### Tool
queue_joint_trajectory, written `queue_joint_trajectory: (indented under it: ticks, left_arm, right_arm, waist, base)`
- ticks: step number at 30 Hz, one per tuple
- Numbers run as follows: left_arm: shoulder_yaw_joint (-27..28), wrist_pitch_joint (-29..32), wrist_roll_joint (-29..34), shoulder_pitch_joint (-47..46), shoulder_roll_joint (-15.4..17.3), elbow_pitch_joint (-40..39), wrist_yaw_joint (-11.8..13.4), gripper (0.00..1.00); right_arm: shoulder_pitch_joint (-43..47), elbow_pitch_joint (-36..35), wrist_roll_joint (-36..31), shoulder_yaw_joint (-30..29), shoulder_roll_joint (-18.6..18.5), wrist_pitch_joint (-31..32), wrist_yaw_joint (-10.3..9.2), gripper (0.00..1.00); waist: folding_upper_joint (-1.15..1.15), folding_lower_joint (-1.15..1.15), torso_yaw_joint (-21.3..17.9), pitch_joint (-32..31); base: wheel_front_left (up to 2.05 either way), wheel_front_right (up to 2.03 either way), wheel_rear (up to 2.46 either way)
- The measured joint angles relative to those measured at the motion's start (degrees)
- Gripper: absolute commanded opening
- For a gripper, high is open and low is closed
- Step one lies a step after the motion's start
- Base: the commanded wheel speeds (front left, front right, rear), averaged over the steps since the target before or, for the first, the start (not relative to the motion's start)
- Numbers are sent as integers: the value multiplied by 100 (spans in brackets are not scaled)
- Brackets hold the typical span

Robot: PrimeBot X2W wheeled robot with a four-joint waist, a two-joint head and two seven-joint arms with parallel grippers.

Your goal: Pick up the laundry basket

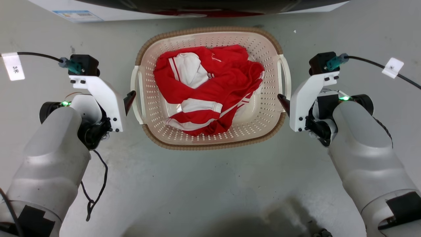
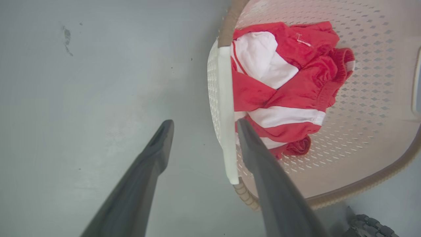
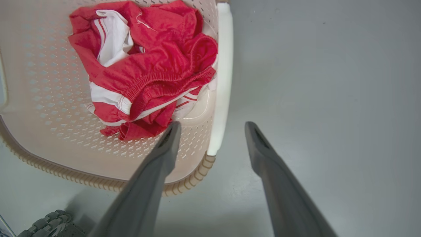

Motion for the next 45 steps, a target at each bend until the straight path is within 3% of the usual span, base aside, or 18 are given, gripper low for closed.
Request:
queue_joint_trajectory:
  ticks: [13, 29, 30, 31, 32, 33, 45]
  left_arm:
    - [-711, -75, -582, -379, -32, 256, 0, 100]
    - [-1322, -116, -1109, -794, -287, 661, 0, 100]
    - [-1359, -118, -1135, -811, -308, 684, 0, 49]
    - [-1384, -118, -1174, -816, -326, 692, 0, 16]
    - [-1404, -111, -1227, -817, -347, 693, 0, 0]
    - [-1432, -99, -1280, -817, -363, 700, 0, 0]
    - [-1730, 8, -1666, -831, -355, 862, 18, 0]
  right_arm:
    - [-597, 690, 736, 679, 0, -90, 0, 100]
    - [-732, 970, 1533, 1374, -1, -152, 0, 99]
    - [-735, 983, 1567, 1415, -1, -163, 0, 84]
    - [-736, 995, 1597, 1458, -2, -168, 0, 51]
    - [-734, 1003, 1686, 1482, -1, -143, 0, 33]
    - [-733, 1010, 1755, 1530, -1, -142, -1, 0]
    - [-736, 1117, 2148, 1993, -49, -38, -12, 0]
  waist:
    - [0, 0, 47, 383]
    - [0, 0, 12, 617]
    - [0, 0, 14, 622]
    - [0, 0, 16, 619]
    - [0, -1, 22, 612]
    - [0, -1, 28, 602]
    - [0, -1, 43, 496]
  base:
    - [0, 0, 0]
    - [0, 0, 0]
    - [0, 0, 0]
    - [0, 0, 0]
    - [0, 0, 0]
    - [0, 0, 0]
    - [0, 0, 0]
